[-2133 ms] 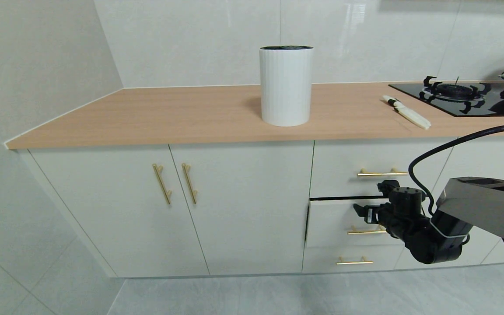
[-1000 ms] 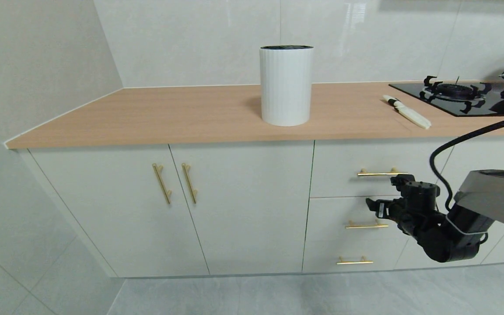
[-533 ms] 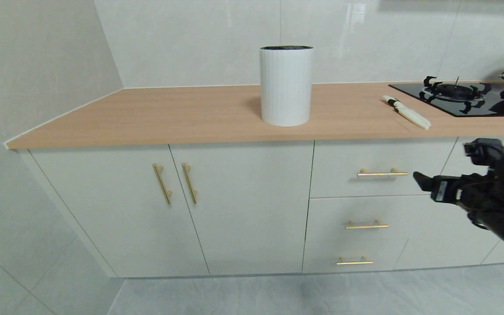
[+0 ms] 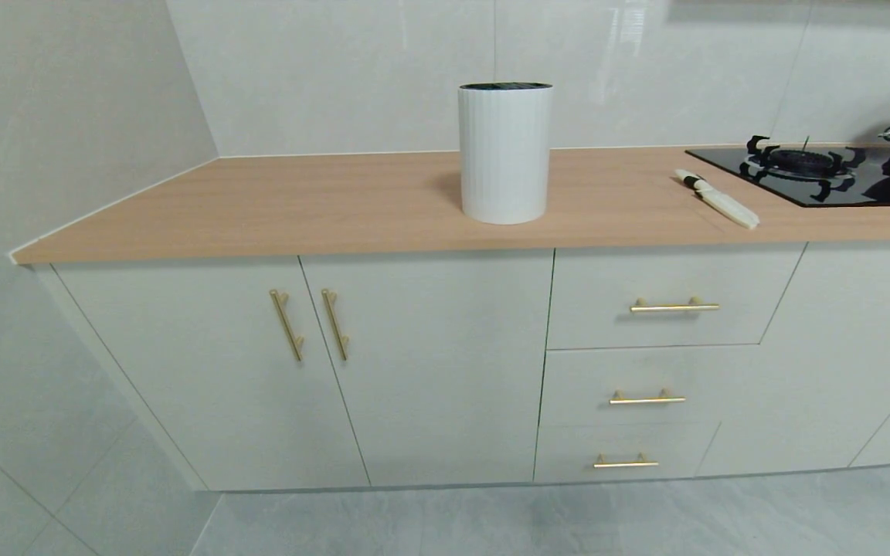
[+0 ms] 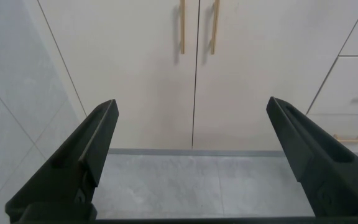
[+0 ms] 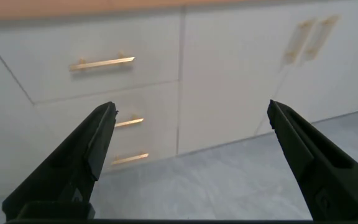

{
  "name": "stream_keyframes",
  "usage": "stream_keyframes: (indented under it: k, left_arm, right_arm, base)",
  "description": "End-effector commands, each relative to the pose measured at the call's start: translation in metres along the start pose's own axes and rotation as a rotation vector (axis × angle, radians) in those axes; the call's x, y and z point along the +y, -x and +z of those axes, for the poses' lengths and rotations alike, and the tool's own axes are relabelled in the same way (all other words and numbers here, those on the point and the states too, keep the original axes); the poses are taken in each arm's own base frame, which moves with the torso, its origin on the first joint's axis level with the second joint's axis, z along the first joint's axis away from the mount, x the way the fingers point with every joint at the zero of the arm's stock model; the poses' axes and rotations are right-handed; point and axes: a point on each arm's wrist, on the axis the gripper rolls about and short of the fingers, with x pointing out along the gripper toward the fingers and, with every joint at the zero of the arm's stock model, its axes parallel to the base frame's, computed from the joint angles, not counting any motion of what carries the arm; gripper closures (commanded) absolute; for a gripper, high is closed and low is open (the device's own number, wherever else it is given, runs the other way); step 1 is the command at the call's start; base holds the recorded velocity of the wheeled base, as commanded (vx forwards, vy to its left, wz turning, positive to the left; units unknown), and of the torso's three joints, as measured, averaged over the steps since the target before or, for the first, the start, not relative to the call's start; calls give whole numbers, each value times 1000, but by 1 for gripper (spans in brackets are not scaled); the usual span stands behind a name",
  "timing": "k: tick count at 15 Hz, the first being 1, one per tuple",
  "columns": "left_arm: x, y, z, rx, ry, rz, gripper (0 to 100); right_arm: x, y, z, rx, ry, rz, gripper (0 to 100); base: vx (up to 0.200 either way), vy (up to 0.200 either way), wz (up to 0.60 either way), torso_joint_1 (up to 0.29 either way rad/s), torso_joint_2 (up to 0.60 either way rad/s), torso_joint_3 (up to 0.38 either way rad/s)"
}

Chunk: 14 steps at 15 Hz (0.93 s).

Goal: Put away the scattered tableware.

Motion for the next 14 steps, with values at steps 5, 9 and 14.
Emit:
stream_keyframes:
  k: [5,9,14]
  left_arm:
    - [0,0,0,0,1,1,0]
    - [0,0,0,0,1,1,0]
    - [0,0,0,0,1,0,0]
  right_arm:
    - [-38,109,-65,-204,-108,-163,0]
    - [-30,87,-97,-139,-74,-115,0]
    - [-15,63,-130,-192,-66,209,0]
  base:
    - [0,0,0,0,0,0]
    - [0,0,0,0,0,0]
    - [0,0,0,0,0,0]
